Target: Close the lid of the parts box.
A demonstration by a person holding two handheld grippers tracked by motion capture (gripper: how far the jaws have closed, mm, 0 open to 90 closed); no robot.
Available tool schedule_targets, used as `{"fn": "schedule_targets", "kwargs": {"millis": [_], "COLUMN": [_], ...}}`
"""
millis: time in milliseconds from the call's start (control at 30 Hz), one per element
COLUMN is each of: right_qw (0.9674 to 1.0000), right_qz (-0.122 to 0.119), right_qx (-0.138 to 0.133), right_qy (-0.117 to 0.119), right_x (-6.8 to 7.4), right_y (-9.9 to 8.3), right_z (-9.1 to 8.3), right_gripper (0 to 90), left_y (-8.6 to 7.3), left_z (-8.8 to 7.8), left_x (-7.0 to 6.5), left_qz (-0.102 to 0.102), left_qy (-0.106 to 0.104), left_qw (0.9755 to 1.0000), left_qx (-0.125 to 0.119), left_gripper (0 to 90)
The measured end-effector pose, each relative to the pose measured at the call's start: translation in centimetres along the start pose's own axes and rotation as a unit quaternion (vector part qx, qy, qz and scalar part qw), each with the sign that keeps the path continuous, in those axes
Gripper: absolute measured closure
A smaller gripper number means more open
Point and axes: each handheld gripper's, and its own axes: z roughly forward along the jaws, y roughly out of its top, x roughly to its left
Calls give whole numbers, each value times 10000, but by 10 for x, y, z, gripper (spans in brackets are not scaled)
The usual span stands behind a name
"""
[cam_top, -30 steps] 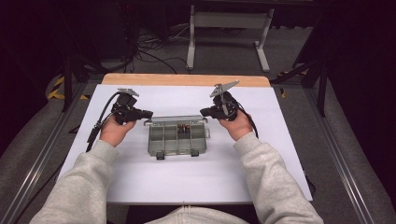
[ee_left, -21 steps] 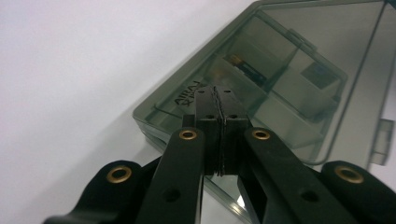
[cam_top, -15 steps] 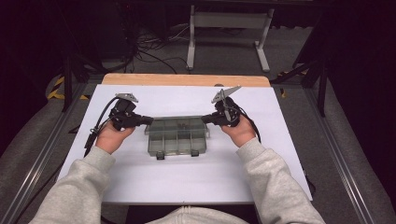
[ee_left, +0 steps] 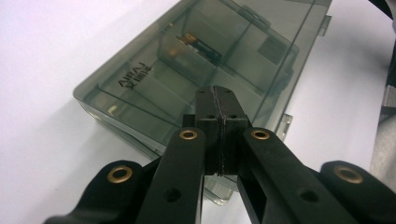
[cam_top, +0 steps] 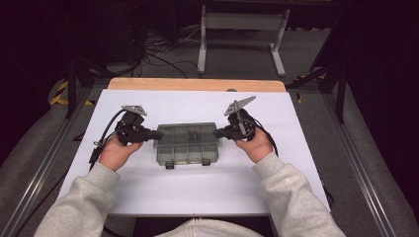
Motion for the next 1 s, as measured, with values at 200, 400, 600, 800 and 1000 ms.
{"fn": "schedule_targets", "kwargs": {"millis": [200, 400, 600, 800, 1000], "right_qw": [10000, 10000, 10000, 10000, 9999], "right_qz": [9, -8, -19, -16, 29], "right_qx": [-23, -14, 13, 13, -51], "right_qy": [26, 65, 65, 72, 85], "right_x": [7, 14, 19, 21, 23], "right_y": [-3, -7, -14, -18, -22], "right_z": [0, 1, 5, 9, 12], "right_gripper": [900, 900, 900, 900, 900], "left_y": [-6, -12, -18, -23, -25], "left_z": [-2, 1, 3, 7, 11], "left_x": [-8, -13, -14, -15, -17], "left_qz": [66, 80, 33, 11, 39], "left_qy": [-11, -22, -101, -112, -39], "left_qw": [10000, 9999, 9999, 9999, 9999], "left_qx": [28, 61, 41, 40, 91], "left_gripper": [890, 890, 890, 891, 890]}}
